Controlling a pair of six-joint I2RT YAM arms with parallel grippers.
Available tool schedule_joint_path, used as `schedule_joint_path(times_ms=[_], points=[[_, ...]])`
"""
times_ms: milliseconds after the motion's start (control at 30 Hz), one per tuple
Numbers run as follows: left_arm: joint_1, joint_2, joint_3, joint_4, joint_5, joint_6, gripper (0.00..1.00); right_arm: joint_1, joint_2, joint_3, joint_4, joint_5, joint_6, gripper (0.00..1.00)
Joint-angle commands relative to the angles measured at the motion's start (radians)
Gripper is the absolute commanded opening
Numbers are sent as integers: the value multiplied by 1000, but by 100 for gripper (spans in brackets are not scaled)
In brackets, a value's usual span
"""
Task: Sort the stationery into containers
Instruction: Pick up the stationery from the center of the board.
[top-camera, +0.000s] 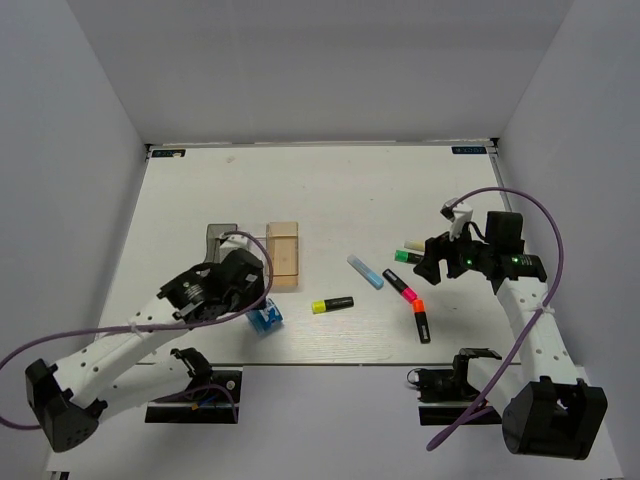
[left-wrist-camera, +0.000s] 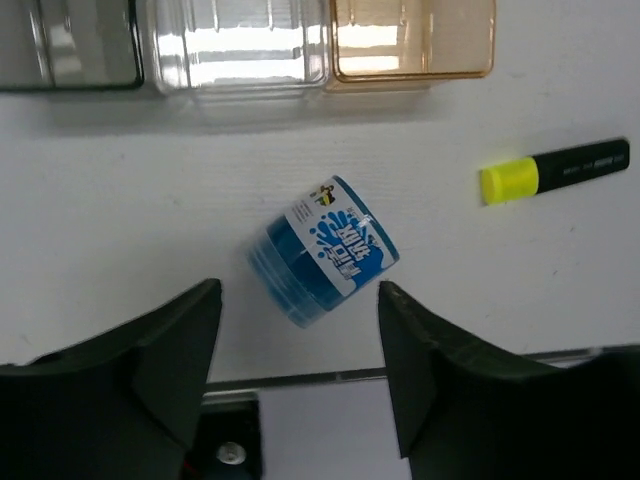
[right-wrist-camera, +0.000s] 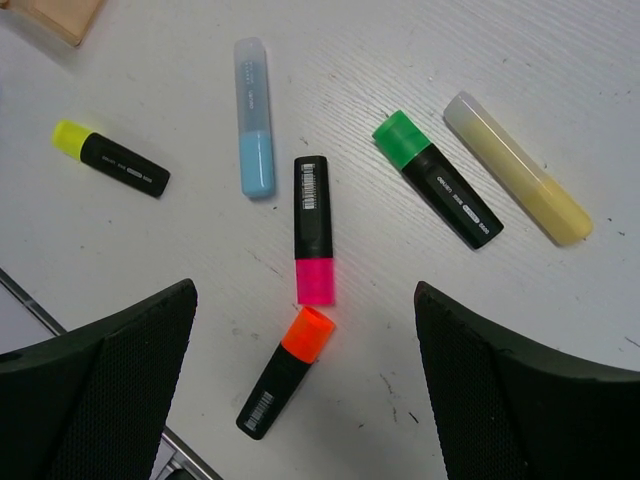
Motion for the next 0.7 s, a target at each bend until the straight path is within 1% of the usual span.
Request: schedule_joint_path(times_ms=[0,33,67,100,133,167,200,233,367,467,567,667], points=[[-96,74,55,-164,-184,-406,69,2,-25,28,49,36,60,90],[-110,138,90,-216,-220,-466,69,2,-25,25,56,60,65,90],[-125,160,98,-242,-236,-588,70,2,-26,25,56,68,74,90],[-165,180,105,-276,-266,-702,72,2,-27,25,59,73,79,90],[-173,199,124,-296,-270,-747,73,0,-27,24,62,77,80,90],[-179,254,127,-290,-271,-841,73,0,-27,25,60,77,82,90],[-194,269,133,-293,-279,-864,75,2,-27,24,57,76,82,90],[-197,299,131,-251,-283,-859,77,2,-27,24,59,73,85,90],[-199,328,104,-109,-270,-832,92,-1,-27,19,56,57,85,90],[-200,358,98,-54,-247,-827,93,-1,-26,19,54,57,80,90],[-191,390,79,-45,-228,-845,94,0,-23,18,56,51,77,90],[-183,407,56,-51,-218,-894,94,-1,-25,19,53,51,74,90]])
